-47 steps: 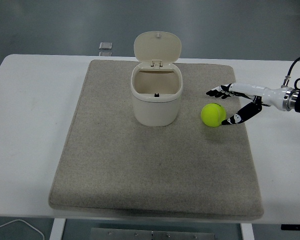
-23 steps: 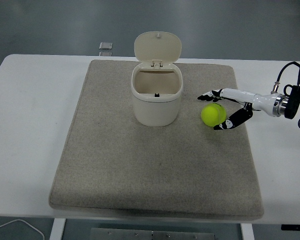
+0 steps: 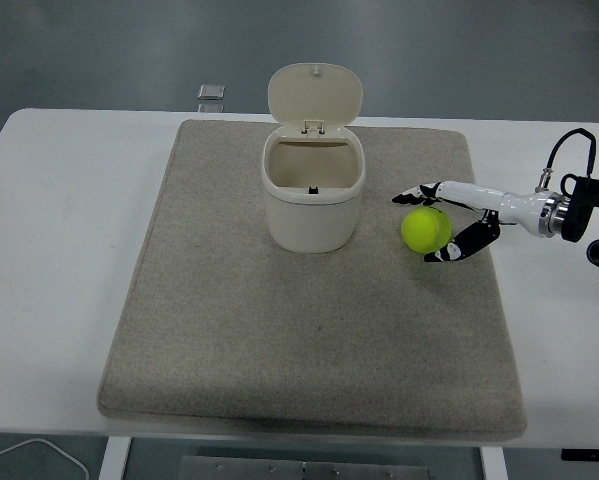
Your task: Pick up the tennis ball and place it in the box.
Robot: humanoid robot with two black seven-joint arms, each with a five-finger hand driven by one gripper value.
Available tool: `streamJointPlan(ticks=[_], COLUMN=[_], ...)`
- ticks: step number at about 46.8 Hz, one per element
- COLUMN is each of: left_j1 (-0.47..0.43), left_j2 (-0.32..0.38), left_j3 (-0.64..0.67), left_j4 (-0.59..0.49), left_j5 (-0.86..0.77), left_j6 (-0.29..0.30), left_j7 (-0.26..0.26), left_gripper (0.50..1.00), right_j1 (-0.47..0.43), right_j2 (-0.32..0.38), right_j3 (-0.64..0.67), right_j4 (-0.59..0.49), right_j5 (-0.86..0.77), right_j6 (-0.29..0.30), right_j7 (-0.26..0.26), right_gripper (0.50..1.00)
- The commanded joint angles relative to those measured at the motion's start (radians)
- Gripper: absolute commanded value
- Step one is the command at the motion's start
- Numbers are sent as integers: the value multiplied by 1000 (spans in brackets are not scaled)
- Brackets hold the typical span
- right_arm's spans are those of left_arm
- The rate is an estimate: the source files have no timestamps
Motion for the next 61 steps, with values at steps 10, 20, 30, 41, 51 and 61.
streamJointPlan(ticks=[10,20,30,41,51,61], left_j1=[-1,0,-1,-1,0,-1], left_j2=[0,0,0,0,0,0], left_j3=[0,0,0,0,0,0], left_j4=[0,0,0,0,0,0], left_j5=[0,0,0,0,0,0], left_j6=[0,0,0,0,0,0], left_j7=[0,0,0,0,0,0], left_gripper=[996,996,996,996,996,996], right_j1=[2,2,2,3,8,12], right_j2=[1,0,0,-8,-3,-2], right_j3=[-11,-11,-11,-9,-9,-3], right_j4=[-5,-8,-10,-10,-8,-8], right_j5=[-14,-14,-14,-12,-11,3], right_j6=[-1,2,7,7,13,33], right_j7=[2,3,3,5,3,5], right_gripper=[782,793,785,736,525,500])
